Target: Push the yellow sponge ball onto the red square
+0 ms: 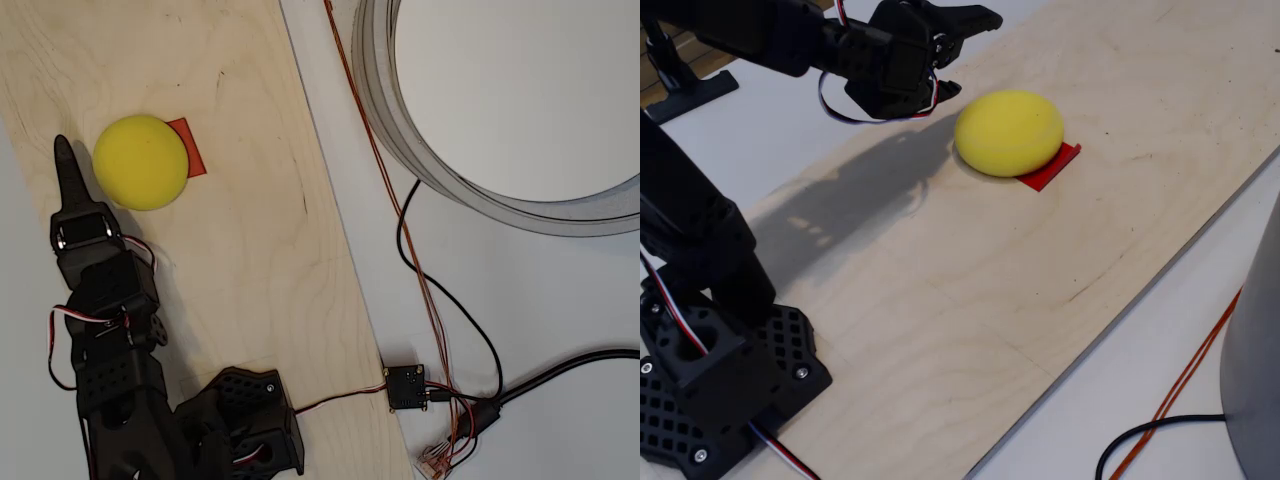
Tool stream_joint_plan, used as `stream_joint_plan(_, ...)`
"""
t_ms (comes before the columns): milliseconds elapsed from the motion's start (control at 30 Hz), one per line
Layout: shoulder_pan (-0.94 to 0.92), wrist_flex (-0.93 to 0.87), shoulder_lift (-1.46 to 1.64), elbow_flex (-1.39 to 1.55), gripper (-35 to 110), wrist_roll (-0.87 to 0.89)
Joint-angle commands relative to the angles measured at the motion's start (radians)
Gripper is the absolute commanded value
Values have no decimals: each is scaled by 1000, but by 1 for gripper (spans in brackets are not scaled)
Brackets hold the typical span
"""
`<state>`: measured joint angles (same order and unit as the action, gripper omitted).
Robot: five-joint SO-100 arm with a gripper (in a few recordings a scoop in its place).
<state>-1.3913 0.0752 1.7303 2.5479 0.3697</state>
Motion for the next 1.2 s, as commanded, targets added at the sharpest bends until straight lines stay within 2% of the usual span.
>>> stream_joint_plan(0, -21, 23, 38, 18, 33, -2)
stream_joint_plan(1167, -103, 25, 44, 37, 32, -87)
